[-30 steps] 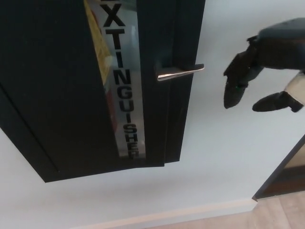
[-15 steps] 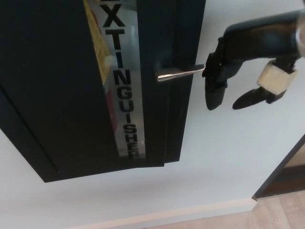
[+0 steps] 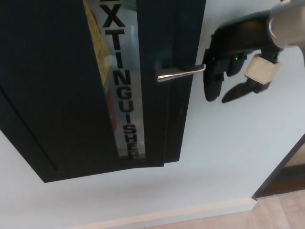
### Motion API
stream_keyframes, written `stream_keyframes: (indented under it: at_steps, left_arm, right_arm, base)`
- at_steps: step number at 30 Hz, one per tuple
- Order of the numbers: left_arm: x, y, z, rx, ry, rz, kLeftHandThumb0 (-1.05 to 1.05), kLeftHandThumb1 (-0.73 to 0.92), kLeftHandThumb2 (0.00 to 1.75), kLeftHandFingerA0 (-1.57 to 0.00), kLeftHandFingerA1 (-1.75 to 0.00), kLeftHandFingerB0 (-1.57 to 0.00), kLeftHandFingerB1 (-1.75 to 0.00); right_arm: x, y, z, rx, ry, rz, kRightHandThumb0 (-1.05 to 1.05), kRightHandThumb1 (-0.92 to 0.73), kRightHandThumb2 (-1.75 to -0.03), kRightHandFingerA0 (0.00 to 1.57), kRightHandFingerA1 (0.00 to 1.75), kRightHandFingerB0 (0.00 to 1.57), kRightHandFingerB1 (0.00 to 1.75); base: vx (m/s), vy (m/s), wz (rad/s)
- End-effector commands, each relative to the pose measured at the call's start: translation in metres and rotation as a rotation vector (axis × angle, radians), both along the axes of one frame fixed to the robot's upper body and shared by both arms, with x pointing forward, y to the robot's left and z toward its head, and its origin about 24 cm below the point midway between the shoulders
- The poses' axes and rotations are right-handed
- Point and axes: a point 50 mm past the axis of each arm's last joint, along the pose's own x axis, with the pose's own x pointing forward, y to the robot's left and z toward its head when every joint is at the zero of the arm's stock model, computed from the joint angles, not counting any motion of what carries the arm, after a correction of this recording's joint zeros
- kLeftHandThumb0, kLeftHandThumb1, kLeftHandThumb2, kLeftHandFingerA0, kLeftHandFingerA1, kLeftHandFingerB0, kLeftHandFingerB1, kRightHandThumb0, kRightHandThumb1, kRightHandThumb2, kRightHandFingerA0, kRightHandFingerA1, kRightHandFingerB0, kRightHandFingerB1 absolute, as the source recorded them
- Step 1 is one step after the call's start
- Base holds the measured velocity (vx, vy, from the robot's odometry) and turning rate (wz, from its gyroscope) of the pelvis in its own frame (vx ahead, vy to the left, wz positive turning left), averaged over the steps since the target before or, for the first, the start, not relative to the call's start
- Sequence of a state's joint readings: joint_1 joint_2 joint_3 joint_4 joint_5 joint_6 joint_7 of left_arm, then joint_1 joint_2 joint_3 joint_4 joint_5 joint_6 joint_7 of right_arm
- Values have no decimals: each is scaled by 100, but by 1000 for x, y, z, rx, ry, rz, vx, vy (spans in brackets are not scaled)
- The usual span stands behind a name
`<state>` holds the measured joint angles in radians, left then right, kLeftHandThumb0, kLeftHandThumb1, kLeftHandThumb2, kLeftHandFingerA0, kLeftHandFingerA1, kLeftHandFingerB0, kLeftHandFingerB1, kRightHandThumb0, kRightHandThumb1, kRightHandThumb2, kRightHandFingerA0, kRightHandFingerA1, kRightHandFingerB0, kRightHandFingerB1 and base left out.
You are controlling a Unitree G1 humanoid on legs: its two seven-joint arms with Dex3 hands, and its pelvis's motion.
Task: The robot walks towards the fire extinguisher and use its right hand to push the door to the left and open it
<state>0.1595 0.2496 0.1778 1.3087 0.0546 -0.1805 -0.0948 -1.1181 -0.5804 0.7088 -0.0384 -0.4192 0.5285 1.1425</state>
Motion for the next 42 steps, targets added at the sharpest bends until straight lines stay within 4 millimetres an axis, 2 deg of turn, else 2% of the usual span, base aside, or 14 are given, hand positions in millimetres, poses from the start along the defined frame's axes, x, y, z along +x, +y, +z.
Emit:
stream_keyframes:
  at_steps: [1,8,12,14,16,17,19,21,24,25,26,28,29,42]
  left_arm:
    - [3,-2,0,8,-39,0,-56,55,57,-36,-57,-34,-36]
    - [4,-1,2,14,-69,-51,-60,43,79,-34,-58,-28,-47]
    - [4,-1,3,21,-65,-79,-57,55,57,-38,-51,-34,-35]
    - [4,-1,4,26,-64,-101,-61,43,79,-34,-57,-28,-47]
    - [4,0,4,21,-64,-101,-60,54,57,-38,-51,-33,-35]
    - [4,1,4,24,-62,-102,-60,54,57,-38,-50,-32,-35]
    - [5,0,4,27,-58,-99,-59,54,57,-37,-50,-33,-35]
    - [5,0,3,27,-56,-100,-59,54,57,-38,-52,-34,-35]
    - [5,-2,3,17,-69,-87,-62,41,79,-33,-58,-28,-47]
    - [6,-2,3,17,-72,-86,-59,53,56,-37,-54,-34,-36]
    - [6,-1,4,17,-79,-92,-60,42,79,-31,-57,-26,-47]
    - [7,1,5,16,-88,-98,-60,42,79,-31,-57,-26,-47]
    - [7,3,6,22,-89,-101,-56,54,56,-35,-51,-32,-35]
    - [13,0,5,9,-103,-125,-62,54,57,-37,-52,-32,-34]
  right_arm:
    - [5,10,6,-53,-43,28,-67,-62,-59,63,66,47,45]
    - [18,6,3,-133,-96,12,-74,-61,-59,60,67,45,48]
    - [21,3,3,-149,-107,6,-76,-61,-58,64,70,46,48]
    - [22,4,4,-158,-111,3,-75,-46,-90,62,74,42,57]
    - [21,10,7,-157,-114,17,-74,-62,-59,65,74,44,46]
    - [20,18,10,-159,-120,36,-79,-51,-91,57,71,38,54]
    - [17,33,14,-155,-128,101,-76,-51,-94,50,68,35,51]
    - [14,40,16,-156,-134,139,-77,-67,-60,51,66,46,41]
    - [6,56,18,-158,-148,217,-79,-66,-61,55,69,53,44]
    - [3,59,18,-159,-151,236,-79,-65,-60,66,85,61,53]
    - [-6,66,21,-192,-138,270,-81,-48,-97,82,88,65,70]
    - [-19,73,24,-241,-114,299,-81,-48,-97,82,88,65,70]
    - [-22,75,26,-263,-108,305,-82,-62,-60,83,88,69,66]
    - [-47,87,38,-362,-61,350,-82,-67,-61,69,89,63,66]
  base:
    - [0,0,0]
    - [0,0,0]
    - [0,0,0]
    - [0,0,0]
    - [0,0,0]
    - [0,0,0]
    - [0,0,0]
    - [-8,-5,-3]
    - [0,0,0]
    - [0,0,0]
    - [0,0,0]
    - [0,0,0]
    - [0,0,0]
    - [-1,-1,-1]
